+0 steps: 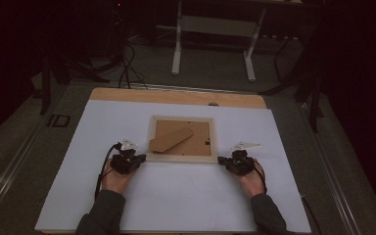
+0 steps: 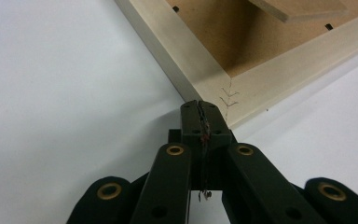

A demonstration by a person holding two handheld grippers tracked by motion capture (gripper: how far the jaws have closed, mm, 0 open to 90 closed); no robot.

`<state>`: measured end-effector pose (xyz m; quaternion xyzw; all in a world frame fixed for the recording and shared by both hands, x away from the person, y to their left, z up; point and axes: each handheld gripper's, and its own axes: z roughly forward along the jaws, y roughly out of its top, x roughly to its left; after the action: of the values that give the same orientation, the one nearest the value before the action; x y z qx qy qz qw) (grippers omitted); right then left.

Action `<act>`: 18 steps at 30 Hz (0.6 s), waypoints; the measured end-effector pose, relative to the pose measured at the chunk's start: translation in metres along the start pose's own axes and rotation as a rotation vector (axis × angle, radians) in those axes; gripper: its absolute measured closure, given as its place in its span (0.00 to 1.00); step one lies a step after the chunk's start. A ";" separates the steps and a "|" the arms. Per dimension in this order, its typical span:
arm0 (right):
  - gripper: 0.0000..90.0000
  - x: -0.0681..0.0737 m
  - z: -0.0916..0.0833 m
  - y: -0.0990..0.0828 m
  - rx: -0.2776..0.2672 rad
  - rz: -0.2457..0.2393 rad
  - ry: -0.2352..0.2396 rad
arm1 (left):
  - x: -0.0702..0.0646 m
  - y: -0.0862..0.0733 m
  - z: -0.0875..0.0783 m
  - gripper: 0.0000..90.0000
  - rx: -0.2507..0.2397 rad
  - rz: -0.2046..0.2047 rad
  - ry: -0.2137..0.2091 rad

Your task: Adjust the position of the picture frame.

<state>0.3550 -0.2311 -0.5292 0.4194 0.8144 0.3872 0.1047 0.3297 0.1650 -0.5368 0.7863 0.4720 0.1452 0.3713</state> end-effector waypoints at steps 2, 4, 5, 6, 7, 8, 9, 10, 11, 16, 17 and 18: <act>1.00 0.003 0.000 0.000 -0.006 -0.018 -0.029 | -0.002 -0.001 0.000 1.00 0.004 0.018 0.012; 1.00 0.005 0.000 -0.001 -0.014 -0.028 -0.041 | -0.004 -0.001 0.000 1.00 0.011 0.035 0.036; 1.00 0.005 0.000 -0.001 -0.013 -0.032 -0.044 | -0.005 0.000 0.000 1.00 0.012 0.038 0.046; 1.00 0.006 0.000 -0.001 -0.012 -0.039 -0.053 | -0.005 0.000 0.000 0.98 0.013 0.038 0.051; 1.00 0.007 -0.001 0.000 -0.016 -0.046 -0.062 | -0.004 0.000 -0.001 0.96 0.014 0.033 0.050; 1.00 0.008 -0.002 0.001 -0.022 -0.052 -0.070 | -0.004 0.000 -0.001 0.95 0.013 0.028 0.047; 1.00 0.009 -0.003 0.001 -0.026 -0.059 -0.078 | -0.003 0.000 -0.001 0.94 0.011 0.025 0.045; 1.00 0.009 -0.004 0.002 -0.028 -0.066 -0.088 | -0.003 0.000 -0.002 0.94 0.010 0.027 0.047; 1.00 0.010 -0.005 0.002 -0.031 -0.072 -0.094 | -0.004 0.000 -0.003 0.93 0.006 0.026 0.048; 0.93 0.005 -0.012 0.000 -0.058 -0.050 -0.097 | -0.003 0.003 -0.011 0.88 -0.027 0.013 0.059; 0.92 0.004 -0.014 -0.001 -0.063 -0.045 -0.098 | -0.001 0.003 -0.013 0.87 -0.033 0.002 0.061; 0.91 0.003 -0.015 -0.002 -0.067 -0.042 -0.100 | 0.000 0.003 -0.015 0.87 -0.040 -0.008 0.063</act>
<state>0.3446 -0.2376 -0.5194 0.4175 0.8033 0.3905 0.1673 0.3233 0.1712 -0.5242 0.7717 0.4837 0.1778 0.3725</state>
